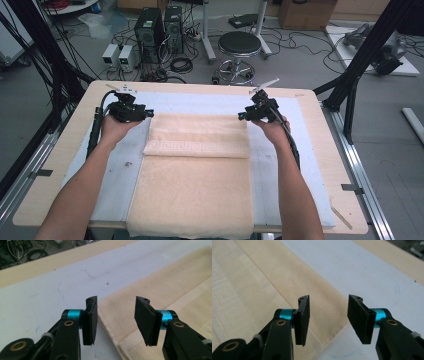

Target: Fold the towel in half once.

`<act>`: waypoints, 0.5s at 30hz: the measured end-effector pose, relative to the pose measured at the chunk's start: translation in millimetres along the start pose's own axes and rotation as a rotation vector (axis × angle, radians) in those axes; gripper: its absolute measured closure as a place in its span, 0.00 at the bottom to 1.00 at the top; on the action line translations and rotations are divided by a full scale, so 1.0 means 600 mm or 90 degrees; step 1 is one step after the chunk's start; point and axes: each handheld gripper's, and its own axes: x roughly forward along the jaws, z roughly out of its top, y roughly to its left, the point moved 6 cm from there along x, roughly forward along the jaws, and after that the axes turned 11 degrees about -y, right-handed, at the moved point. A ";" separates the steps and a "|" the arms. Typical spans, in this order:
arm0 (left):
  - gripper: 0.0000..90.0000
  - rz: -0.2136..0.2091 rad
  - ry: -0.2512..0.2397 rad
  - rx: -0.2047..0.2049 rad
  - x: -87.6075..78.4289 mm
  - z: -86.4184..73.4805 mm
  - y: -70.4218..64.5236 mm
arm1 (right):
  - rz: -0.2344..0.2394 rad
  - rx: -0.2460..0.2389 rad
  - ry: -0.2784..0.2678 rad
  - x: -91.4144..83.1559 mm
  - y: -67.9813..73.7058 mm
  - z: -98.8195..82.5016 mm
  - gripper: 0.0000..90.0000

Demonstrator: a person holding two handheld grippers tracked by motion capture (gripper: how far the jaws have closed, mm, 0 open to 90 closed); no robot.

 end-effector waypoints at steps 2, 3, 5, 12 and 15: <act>0.58 -0.016 0.001 0.001 0.003 -0.014 -0.008 | 0.006 -0.009 0.006 0.003 0.008 -0.014 0.59; 0.58 -0.022 0.005 0.005 0.005 -0.021 -0.013 | 0.013 -0.007 0.005 0.005 0.013 -0.021 0.59; 0.57 -0.035 0.016 0.012 0.010 -0.037 -0.022 | 0.022 -0.007 -0.001 0.006 0.020 -0.035 0.59; 0.54 -0.064 0.042 0.018 0.023 -0.076 -0.039 | 0.037 -0.009 0.000 0.012 0.035 -0.074 0.57; 0.57 -0.073 0.037 0.024 0.022 -0.082 -0.043 | 0.034 -0.012 0.015 0.018 0.039 -0.087 0.56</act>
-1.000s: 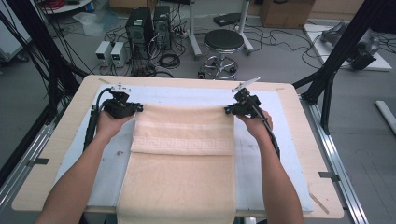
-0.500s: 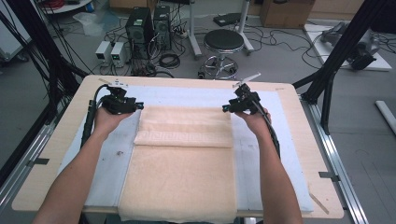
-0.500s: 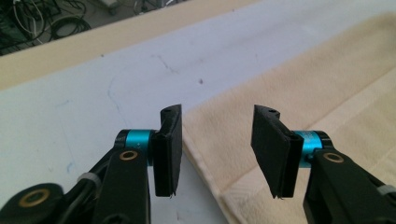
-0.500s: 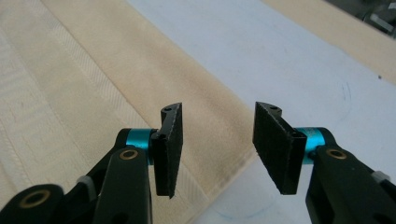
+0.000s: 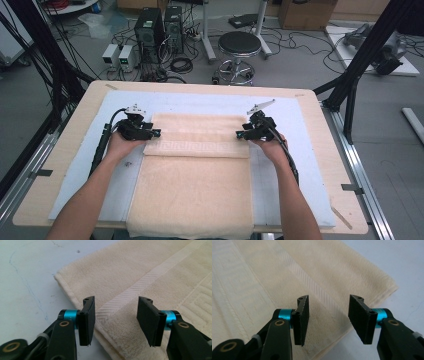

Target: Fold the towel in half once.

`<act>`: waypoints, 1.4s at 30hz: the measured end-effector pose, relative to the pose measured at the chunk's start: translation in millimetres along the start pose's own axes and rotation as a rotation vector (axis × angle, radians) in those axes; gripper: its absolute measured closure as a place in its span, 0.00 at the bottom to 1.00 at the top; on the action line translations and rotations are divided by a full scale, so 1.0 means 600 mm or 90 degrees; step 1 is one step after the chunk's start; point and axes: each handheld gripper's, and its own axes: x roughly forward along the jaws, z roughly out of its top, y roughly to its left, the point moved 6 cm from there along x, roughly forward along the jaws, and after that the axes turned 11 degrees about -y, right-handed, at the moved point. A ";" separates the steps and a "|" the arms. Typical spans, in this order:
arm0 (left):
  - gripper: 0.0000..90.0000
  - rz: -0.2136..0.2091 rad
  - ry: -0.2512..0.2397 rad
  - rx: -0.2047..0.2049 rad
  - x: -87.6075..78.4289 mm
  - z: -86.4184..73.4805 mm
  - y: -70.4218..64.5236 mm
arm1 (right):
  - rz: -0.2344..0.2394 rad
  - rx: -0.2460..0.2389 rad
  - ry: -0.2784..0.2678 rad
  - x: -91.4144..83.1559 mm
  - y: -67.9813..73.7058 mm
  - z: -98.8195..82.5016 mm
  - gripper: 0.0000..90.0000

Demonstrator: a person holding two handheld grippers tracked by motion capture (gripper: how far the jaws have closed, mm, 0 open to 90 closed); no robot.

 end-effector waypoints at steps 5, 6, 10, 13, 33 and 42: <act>0.66 0.001 0.003 0.011 -0.001 -0.012 -0.004 | -0.005 -0.008 0.011 0.012 0.002 -0.012 0.60; 0.68 0.005 -0.002 0.015 0.000 -0.013 -0.005 | -0.003 -0.004 0.016 0.014 0.003 -0.014 0.63; 0.73 0.020 0.002 0.014 0.002 -0.013 -0.008 | -0.003 -0.010 0.025 0.016 0.009 -0.012 0.75; 0.84 0.017 0.005 0.018 0.000 -0.012 -0.011 | -0.003 -0.026 0.032 0.016 0.015 -0.009 0.84; 0.94 0.009 -0.045 0.021 -0.039 0.018 -0.019 | 0.029 -0.038 -0.032 -0.033 0.029 0.019 0.93; 0.94 -0.013 -0.094 0.046 -0.087 0.038 -0.048 | 0.049 -0.075 -0.064 -0.085 0.065 0.031 0.93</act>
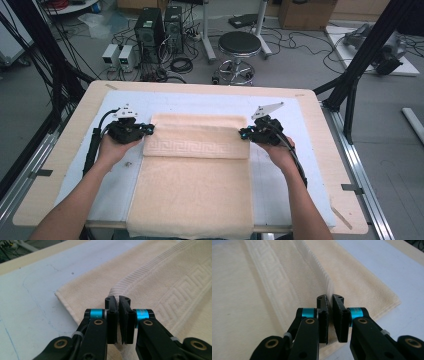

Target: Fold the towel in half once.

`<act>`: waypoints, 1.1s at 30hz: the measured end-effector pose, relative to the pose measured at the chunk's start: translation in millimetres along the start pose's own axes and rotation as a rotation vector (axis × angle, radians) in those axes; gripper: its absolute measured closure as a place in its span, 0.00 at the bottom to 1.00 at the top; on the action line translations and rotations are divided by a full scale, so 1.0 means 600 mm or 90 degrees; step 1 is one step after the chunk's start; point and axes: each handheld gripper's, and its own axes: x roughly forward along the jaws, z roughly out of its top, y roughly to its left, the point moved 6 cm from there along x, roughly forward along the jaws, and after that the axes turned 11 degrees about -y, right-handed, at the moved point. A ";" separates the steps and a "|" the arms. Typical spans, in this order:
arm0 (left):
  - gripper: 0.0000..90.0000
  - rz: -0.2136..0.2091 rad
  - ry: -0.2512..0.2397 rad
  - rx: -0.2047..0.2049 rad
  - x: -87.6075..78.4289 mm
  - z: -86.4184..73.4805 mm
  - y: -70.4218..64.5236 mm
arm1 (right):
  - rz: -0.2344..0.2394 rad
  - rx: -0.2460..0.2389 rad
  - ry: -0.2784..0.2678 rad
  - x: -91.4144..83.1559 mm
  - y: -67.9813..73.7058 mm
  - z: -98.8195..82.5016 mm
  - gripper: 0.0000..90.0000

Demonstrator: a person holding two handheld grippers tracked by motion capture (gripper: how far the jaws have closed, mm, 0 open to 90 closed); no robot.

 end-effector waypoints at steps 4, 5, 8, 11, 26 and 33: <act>0.95 -0.013 -0.016 0.026 -0.037 0.001 -0.024 | 0.019 -0.010 -0.021 -0.029 0.032 0.002 0.93; 0.95 -0.018 -0.020 0.034 -0.045 -0.001 -0.031 | 0.024 -0.012 -0.024 -0.037 0.041 0.001 0.93; 0.95 -0.027 -0.026 0.055 -0.070 -0.014 -0.056 | 0.036 -0.024 -0.029 -0.053 0.071 -0.009 0.93; 0.95 -0.029 -0.033 0.066 -0.093 -0.029 -0.078 | 0.047 -0.034 -0.028 -0.066 0.101 -0.023 0.93; 0.95 -0.044 -0.061 0.082 -0.204 -0.066 -0.169 | 0.101 -0.054 -0.057 -0.126 0.199 -0.038 0.93; 0.90 -0.080 -0.038 0.063 -0.279 -0.098 -0.223 | 0.163 -0.048 -0.062 -0.176 0.276 -0.057 0.87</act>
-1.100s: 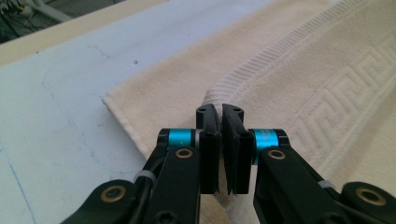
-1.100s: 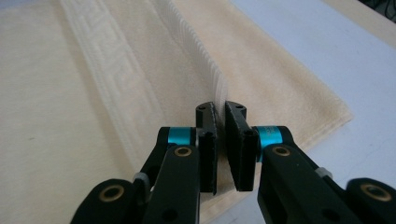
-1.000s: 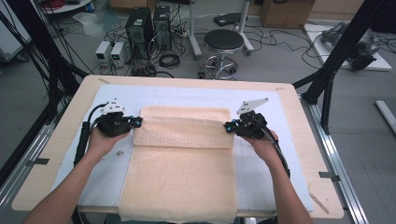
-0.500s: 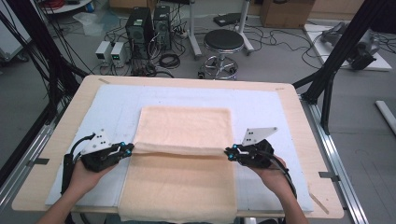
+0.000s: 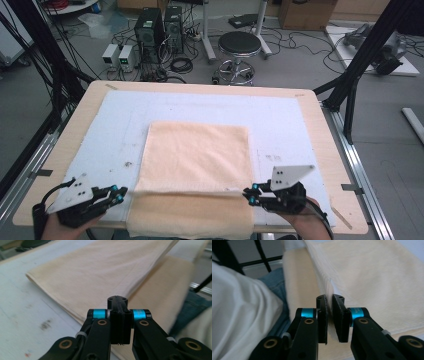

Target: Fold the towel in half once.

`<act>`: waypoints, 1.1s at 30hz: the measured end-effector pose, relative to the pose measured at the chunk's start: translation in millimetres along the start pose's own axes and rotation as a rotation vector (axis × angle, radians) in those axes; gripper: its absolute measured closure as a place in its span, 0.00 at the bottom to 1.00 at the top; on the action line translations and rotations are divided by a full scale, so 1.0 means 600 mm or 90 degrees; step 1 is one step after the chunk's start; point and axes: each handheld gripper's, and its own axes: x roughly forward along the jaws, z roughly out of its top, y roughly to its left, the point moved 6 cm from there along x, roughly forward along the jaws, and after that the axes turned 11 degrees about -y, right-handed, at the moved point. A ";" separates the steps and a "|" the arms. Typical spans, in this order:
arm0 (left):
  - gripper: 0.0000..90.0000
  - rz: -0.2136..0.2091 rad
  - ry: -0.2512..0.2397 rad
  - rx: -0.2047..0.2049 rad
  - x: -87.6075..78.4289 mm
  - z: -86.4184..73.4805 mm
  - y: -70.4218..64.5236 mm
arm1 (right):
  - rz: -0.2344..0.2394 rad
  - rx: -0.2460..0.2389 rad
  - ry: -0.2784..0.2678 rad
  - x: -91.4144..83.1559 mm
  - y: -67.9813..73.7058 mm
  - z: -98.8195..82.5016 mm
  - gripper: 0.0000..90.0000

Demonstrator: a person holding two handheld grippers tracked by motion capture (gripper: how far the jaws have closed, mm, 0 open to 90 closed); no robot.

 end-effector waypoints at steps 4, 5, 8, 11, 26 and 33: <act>0.78 0.005 0.030 -0.003 0.003 -0.015 0.005 | 0.031 0.024 -0.004 -0.004 0.009 -0.007 0.70; 0.76 0.007 0.031 -0.006 0.010 -0.016 0.012 | 0.017 0.019 0.008 0.000 0.002 -0.009 0.69; 0.69 0.013 0.044 -0.003 0.041 -0.019 0.038 | -0.032 0.021 0.031 0.017 -0.032 -0.012 0.62; 0.61 0.022 0.043 -0.006 0.074 -0.014 0.068 | -0.081 0.018 0.049 0.034 -0.080 -0.013 0.58; 0.49 0.099 0.056 -0.041 0.223 0.017 0.223 | -0.215 0.050 0.081 0.092 -0.299 -0.001 0.45; 0.43 0.128 0.100 -0.104 0.261 -0.021 0.265 | -0.224 0.100 0.112 0.122 -0.336 -0.039 0.38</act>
